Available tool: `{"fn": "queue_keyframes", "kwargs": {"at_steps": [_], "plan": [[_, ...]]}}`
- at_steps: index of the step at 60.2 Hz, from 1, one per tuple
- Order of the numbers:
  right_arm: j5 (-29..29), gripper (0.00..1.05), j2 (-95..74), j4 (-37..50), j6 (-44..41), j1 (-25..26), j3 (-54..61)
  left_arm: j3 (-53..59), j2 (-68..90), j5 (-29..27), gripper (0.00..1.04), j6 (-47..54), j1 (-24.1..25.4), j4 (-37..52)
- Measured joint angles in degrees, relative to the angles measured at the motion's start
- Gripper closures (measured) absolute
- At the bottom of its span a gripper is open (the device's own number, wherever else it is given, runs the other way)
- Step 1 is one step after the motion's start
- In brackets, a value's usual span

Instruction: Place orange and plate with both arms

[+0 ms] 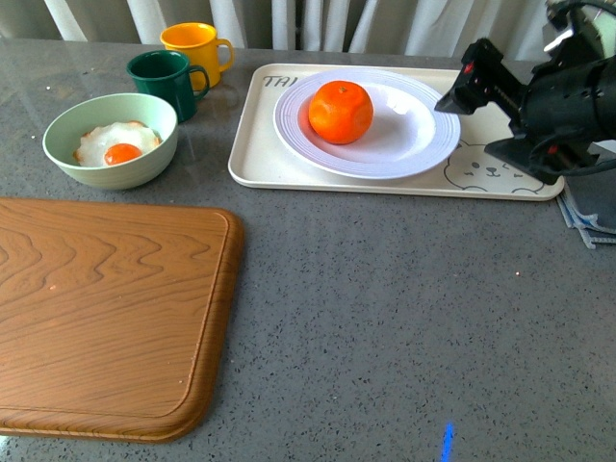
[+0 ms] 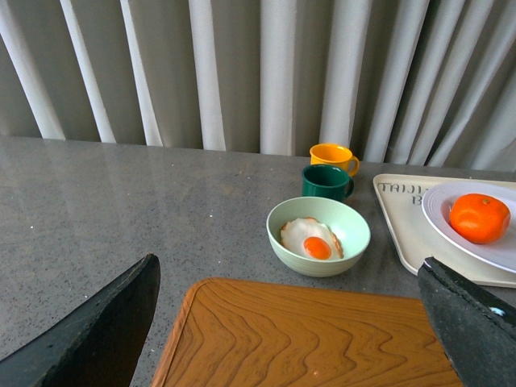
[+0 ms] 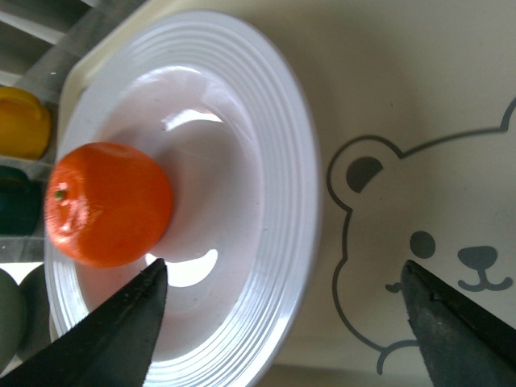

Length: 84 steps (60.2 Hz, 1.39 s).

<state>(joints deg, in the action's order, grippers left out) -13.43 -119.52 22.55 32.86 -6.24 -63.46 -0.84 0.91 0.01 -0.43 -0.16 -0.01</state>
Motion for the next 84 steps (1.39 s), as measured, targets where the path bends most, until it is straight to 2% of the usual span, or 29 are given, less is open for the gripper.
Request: {"fn": "queue_keyframes", "kwargs": {"at_steps": [3,14,18,21,26,33,41,60,66,84], "plan": [[-0.22,0.08,3.87,1.6,-3.43,0.04,2.86,0.0,0.0,0.0,0.09,0.0,0.0,-0.02],[-1.44,0.09,16.87,5.51,-11.89,1.7,12.5,0.0,0.0,0.0,0.09,0.0,0.0,0.0],[12.83,0.25,24.39,24.59,-22.88,2.64,23.06,0.0,0.0,0.0,0.09,0.02,0.0,0.0],[15.47,0.36,30.05,30.75,-26.99,3.56,29.2,0.0,0.0,0.0,0.09,0.0,0.0,0.0],[13.81,0.55,37.73,33.83,-30.38,5.9,36.39,0.0,0.0,0.0,0.09,0.0,0.0,0.0],[13.44,0.82,42.01,34.14,-31.65,6.25,43.82,0.0,0.0,0.0,0.09,0.0,0.0,0.0],[13.42,1.03,46.97,34.03,-32.24,6.25,48.13,0.0,0.0,0.0,0.09,0.0,0.0,0.0],[13.42,1.03,59.21,29.53,-32.52,6.25,56.04,0.0,0.0,0.0,0.09,0.0,0.0,0.0],[13.44,1.03,59.98,32.09,-32.52,6.25,58.66,0.0,0.0,0.0,0.09,0.0,0.0,0.0],[13.44,1.03,72.06,22.51,-32.52,6.25,61.9,0.0,0.0,0.0,0.09,0.0,0.0,0.0]]}}
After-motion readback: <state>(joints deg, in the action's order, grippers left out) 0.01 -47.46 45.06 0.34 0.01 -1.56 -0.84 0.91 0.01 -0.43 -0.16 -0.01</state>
